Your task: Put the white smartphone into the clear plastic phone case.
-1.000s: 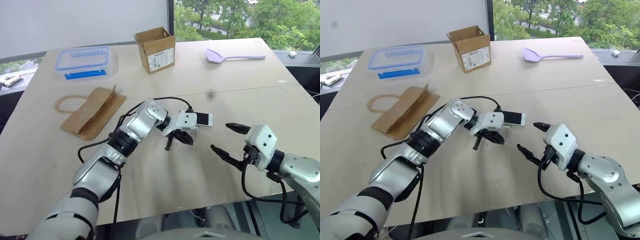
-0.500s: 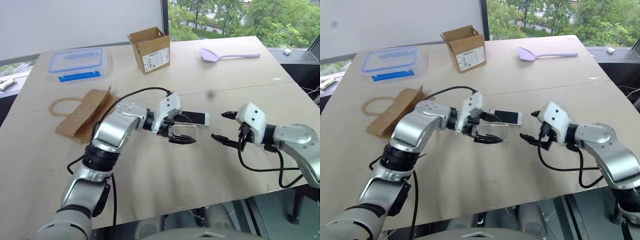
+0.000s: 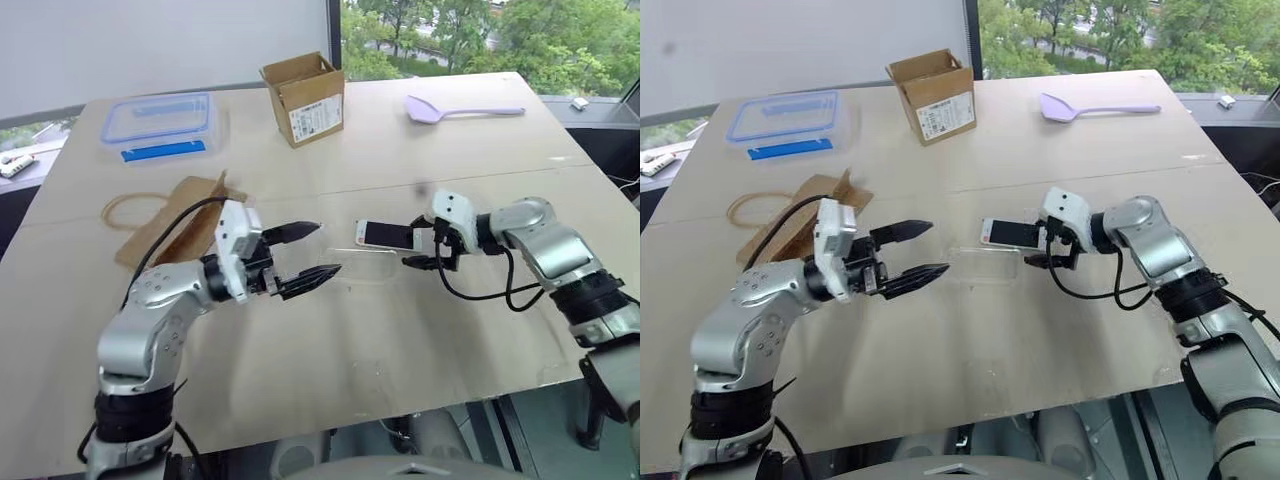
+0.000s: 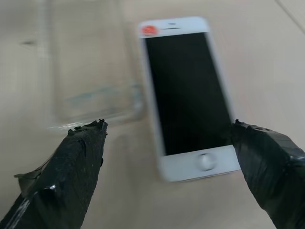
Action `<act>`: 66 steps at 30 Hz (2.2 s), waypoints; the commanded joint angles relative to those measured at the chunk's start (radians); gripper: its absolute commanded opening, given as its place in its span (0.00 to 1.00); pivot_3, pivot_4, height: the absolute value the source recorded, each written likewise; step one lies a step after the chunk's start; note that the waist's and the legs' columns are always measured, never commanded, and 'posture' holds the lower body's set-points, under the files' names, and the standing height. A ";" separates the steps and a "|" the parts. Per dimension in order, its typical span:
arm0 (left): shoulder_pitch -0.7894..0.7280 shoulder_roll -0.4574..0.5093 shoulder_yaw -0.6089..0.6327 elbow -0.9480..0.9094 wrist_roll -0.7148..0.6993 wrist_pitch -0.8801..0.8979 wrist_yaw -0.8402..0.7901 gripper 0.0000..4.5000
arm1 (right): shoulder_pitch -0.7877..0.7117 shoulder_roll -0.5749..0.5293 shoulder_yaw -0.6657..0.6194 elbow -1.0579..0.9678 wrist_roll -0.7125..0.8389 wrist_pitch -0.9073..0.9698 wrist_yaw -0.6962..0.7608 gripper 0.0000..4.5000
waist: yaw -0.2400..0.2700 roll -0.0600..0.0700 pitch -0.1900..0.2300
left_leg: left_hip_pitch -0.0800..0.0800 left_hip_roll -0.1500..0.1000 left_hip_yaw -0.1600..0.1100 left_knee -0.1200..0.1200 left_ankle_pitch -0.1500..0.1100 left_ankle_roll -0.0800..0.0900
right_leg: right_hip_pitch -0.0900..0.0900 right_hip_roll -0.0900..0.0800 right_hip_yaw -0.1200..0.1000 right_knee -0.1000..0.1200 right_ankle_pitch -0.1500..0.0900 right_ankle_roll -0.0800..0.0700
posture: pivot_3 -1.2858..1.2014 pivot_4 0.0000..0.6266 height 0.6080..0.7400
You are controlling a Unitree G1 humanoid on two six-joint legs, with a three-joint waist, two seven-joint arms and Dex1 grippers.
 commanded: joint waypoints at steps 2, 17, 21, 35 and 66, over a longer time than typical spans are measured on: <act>0.113 0.047 0.068 -0.054 -0.050 -0.056 -0.008 0.99 | -0.088 0.041 0.014 0.191 -0.081 -0.086 0.032 1.00 | 0.004 0.000 0.000 | 0.000 0.000 0.000 0.000 0.000 0.000 | 0.000 0.000 0.000 0.000 0.000 0.000 | 0.52 0.24 1.00; 0.215 0.046 0.037 -0.024 -0.032 -0.177 0.086 1.00 | -0.187 0.178 0.027 0.527 -0.236 -0.286 0.054 0.64 | -0.027 0.000 -0.002 | 0.015 0.001 0.006 -0.010 0.000 0.000 | 0.006 0.001 0.007 0.002 0.000 -0.001 | 0.52 0.24 1.00; 0.231 0.050 0.037 -0.018 -0.032 -0.181 0.110 1.00 | -0.170 0.132 -0.027 0.393 -0.224 -0.233 0.042 0.62 | -0.024 0.000 -0.002 | 0.016 0.001 0.006 -0.010 0.000 0.000 | 0.006 0.001 0.007 0.003 -0.001 -0.004 | 0.52 0.24 1.00; 0.128 0.101 0.011 0.179 0.028 -0.237 0.114 1.00 | 0.025 0.031 -0.004 -0.644 -0.091 0.358 0.042 0.62 | 0.003 0.003 0.000 | 0.008 0.002 0.003 -0.013 0.001 -0.002 | -0.003 0.003 0.005 0.002 0.001 -0.002 | 0.52 0.24 1.00; 0.177 0.108 -0.011 0.108 0.019 -0.230 0.158 1.00 | 0.084 -0.011 0.174 -0.534 -0.220 0.290 0.002 0.99 | 0.003 0.003 0.000 | 0.006 0.001 0.004 -0.013 0.001 -0.002 | -0.003 0.001 0.005 0.000 0.001 -0.002 | 0.52 0.24 1.00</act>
